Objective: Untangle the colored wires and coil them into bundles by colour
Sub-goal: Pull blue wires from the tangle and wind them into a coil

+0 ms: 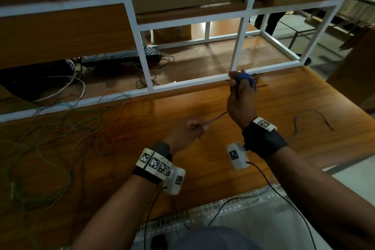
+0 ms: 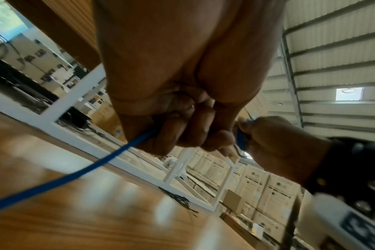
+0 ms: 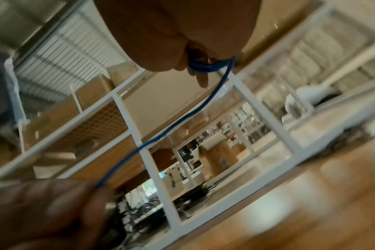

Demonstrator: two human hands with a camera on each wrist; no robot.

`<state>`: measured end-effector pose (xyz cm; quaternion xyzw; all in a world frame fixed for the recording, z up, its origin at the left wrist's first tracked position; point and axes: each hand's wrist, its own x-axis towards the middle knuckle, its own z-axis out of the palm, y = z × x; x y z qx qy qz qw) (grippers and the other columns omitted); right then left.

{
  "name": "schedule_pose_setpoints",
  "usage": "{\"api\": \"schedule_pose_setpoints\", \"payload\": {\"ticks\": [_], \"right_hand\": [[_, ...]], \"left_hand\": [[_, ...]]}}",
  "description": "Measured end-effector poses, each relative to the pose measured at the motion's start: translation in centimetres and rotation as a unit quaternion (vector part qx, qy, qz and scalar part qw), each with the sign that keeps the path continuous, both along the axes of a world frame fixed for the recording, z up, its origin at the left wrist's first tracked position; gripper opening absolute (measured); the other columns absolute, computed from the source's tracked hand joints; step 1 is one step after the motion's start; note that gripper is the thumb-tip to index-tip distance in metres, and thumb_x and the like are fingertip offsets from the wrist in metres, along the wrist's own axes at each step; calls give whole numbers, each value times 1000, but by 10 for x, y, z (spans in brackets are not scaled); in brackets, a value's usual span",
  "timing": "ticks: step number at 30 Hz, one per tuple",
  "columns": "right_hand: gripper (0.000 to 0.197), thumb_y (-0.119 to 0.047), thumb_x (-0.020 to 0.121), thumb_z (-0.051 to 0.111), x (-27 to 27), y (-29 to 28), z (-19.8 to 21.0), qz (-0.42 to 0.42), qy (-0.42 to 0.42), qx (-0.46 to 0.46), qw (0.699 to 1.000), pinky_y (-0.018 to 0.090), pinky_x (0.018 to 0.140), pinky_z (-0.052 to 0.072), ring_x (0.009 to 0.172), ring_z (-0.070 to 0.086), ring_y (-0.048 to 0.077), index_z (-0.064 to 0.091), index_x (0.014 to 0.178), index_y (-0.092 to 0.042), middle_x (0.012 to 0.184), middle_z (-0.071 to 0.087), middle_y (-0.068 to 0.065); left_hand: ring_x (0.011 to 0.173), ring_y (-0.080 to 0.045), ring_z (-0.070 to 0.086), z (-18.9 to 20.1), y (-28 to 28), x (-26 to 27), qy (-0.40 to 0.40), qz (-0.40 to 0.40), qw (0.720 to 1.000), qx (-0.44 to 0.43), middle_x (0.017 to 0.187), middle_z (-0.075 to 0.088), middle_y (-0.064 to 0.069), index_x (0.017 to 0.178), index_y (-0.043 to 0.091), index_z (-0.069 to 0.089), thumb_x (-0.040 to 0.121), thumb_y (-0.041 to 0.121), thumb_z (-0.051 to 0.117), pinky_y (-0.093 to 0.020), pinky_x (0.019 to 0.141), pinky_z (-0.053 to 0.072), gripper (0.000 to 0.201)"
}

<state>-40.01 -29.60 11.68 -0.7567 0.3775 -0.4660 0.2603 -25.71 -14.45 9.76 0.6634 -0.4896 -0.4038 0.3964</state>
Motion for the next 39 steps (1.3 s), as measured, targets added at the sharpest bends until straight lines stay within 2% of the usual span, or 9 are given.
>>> {"api": "schedule_pose_setpoints", "payload": {"ticks": [5, 8, 13, 16, 26, 29, 32, 35, 39], "right_hand": [[49, -47, 108, 36, -16, 5, -16, 137, 228, -1, 964, 33, 55, 33, 51, 45, 16, 44, 69, -17, 61, 45, 2], [84, -75, 98, 22, -24, 15, -18, 266, 391, 8, 881, 44, 56, 42, 55, 54, 27, 59, 68, -6, 66, 55, 12], [31, -26, 109, 47, -31, 21, -8, 358, 454, 117, 807, 46, 81, 51, 86, 66, 23, 66, 89, -12, 100, 67, 0], [30, -43, 108, 47, -34, 33, -1, 408, 446, 164, 780, 47, 85, 53, 86, 66, 22, 69, 96, -26, 96, 72, -14], [59, -47, 92, 73, -31, 55, 6, 464, -76, 402, 786, 21, 48, 39, 62, 58, 30, 60, 108, 8, 98, 66, 32], [24, -21, 106, 46, -21, 47, 22, 428, -302, 459, 718, 22, 73, 58, 99, 71, 27, 59, 109, -1, 114, 70, 22], [31, -17, 112, 27, -14, 33, 34, 366, -366, 399, 757, 30, 102, 51, 120, 65, 23, 56, 114, -7, 114, 74, 8], [29, -18, 112, 29, -11, 22, 32, 288, -384, 359, 801, 27, 104, 49, 122, 65, 22, 55, 119, -6, 117, 75, 8], [33, -27, 110, 45, -12, -4, 13, 105, -79, 66, 989, 27, 84, 53, 94, 67, 14, 70, 107, -6, 96, 73, -5]], "left_hand": [[68, 1, 62, 10, 11, 35, -84, 48, 995, -18, 78, 68, 12, 95, 20, 74, 95, 31, 62, -20, 64, 46, 15], [67, 4, 62, 28, 7, 46, -164, 61, 981, -88, 75, 66, 14, 93, 19, 73, 94, 23, 65, -8, 58, 43, 9], [75, 4, 63, 49, -5, 47, -176, 24, 972, -151, 85, 70, 12, 94, 13, 76, 88, 18, 72, -6, 66, 45, 9], [70, -3, 68, 54, -19, 46, -121, 33, 978, -166, 80, 72, 10, 91, 7, 77, 82, 15, 78, -13, 67, 51, 13], [80, -14, 69, 11, -46, 30, 28, 94, 990, -98, 84, 73, -5, 88, 11, 77, 81, -4, 74, -32, 75, 57, 17], [66, -9, 66, 8, -41, 14, 38, 106, 989, -101, 72, 68, -6, 80, 23, 78, 87, -4, 66, -27, 65, 56, 30], [60, -12, 62, 1, -32, -3, 133, 121, 980, -82, 77, 64, -11, 97, -4, 73, 95, -1, 57, -29, 67, 56, 17], [67, -21, 62, -18, -21, -6, 127, 86, 986, -71, 74, 69, -9, 84, 20, 81, 89, 28, 71, -46, 74, 55, 14], [56, -6, 52, -25, -3, -11, 54, 41, 997, -37, 65, 62, 2, 95, 7, 77, 92, 32, 68, -23, 55, 41, 27]]}}
